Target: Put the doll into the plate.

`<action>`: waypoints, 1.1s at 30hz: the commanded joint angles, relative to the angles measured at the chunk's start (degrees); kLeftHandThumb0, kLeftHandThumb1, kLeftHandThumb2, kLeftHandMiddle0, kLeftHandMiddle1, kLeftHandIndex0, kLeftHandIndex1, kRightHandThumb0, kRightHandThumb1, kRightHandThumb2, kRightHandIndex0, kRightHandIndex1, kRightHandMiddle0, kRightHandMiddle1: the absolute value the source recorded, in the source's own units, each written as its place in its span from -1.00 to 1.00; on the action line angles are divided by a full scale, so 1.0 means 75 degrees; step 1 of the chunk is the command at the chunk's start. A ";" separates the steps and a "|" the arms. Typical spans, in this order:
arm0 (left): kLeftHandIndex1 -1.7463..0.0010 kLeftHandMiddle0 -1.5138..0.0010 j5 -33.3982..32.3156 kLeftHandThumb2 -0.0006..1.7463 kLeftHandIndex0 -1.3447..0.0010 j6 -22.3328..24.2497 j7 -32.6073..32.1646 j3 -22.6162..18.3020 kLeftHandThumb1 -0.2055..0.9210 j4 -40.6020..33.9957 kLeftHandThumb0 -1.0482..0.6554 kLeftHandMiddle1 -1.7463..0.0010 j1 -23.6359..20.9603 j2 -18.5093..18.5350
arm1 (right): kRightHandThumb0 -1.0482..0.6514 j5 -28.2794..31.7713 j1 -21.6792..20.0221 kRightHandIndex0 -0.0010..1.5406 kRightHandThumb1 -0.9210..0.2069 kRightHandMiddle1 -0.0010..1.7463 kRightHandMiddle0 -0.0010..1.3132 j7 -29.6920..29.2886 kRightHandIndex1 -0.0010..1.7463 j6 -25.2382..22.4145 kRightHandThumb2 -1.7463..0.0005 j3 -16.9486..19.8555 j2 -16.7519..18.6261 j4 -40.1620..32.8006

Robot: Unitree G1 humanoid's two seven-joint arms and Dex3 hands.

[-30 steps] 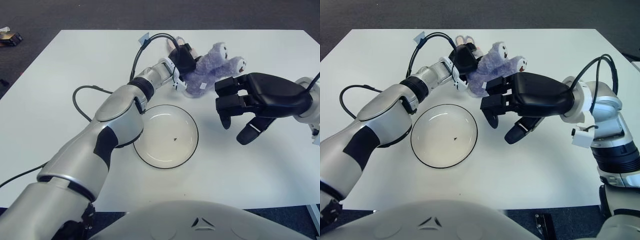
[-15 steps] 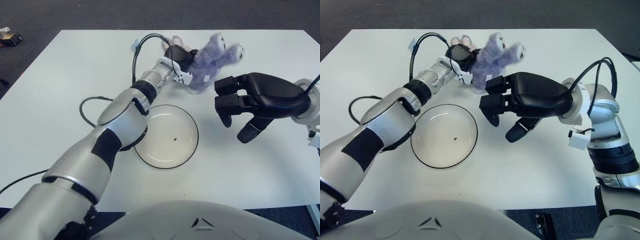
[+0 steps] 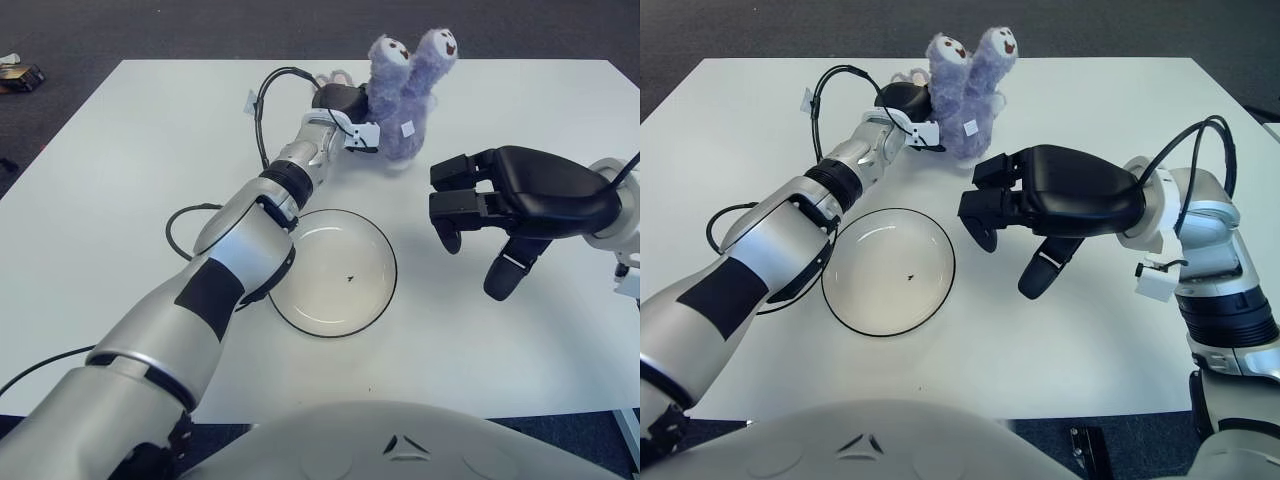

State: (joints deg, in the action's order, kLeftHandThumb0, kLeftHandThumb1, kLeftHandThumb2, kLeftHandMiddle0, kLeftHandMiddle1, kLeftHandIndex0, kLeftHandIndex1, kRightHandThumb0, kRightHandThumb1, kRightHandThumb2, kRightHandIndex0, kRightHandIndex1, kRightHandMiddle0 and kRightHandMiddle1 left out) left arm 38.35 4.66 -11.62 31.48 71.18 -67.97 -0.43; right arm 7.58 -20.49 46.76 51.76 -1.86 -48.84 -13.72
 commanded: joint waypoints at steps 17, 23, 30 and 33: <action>1.00 0.26 -0.0098 -0.45 0.48 0.0816 0.0240 -0.0126 0.72 -0.0182 0.66 -0.62 -0.0003 -0.0022 | -0.19 -0.0102 -0.0120 -0.09 -0.89 1.00 -0.62 -0.0082 1.00 0.0164 0.32 0.0048 -0.0035 0.0084; 1.00 0.27 -0.0069 -0.53 0.48 0.0997 0.0281 -0.0084 0.79 -0.0286 0.66 -0.62 0.0005 -0.0102 | -0.19 0.0055 -0.0117 -0.09 -0.91 1.00 -0.63 -0.0032 1.00 0.0145 0.34 -0.0003 -0.0082 0.0081; 1.00 0.29 0.0141 -0.74 0.48 0.1274 0.0166 0.0131 0.98 -0.0785 0.64 -0.59 0.0166 -0.0113 | -0.19 0.0183 -0.0056 -0.09 -0.89 1.00 -0.62 -0.0116 1.00 0.0214 0.32 0.0005 0.0050 0.0173; 1.00 0.31 0.0272 -0.75 0.48 0.1383 0.0137 0.0225 0.99 -0.1179 0.64 -0.60 0.0324 -0.0023 | -0.19 0.0155 -0.0066 -0.09 -0.87 1.00 -0.61 -0.0126 1.00 0.0250 0.30 -0.0018 0.0104 0.0225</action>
State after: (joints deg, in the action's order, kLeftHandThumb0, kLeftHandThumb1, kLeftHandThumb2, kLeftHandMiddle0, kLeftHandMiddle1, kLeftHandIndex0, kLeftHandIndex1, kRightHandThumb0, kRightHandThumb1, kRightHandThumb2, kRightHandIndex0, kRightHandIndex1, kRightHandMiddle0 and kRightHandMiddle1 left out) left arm 39.12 14.24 -10.17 32.37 64.92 -66.97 -1.35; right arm 8.17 -20.78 46.61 53.18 -1.77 -48.50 -12.53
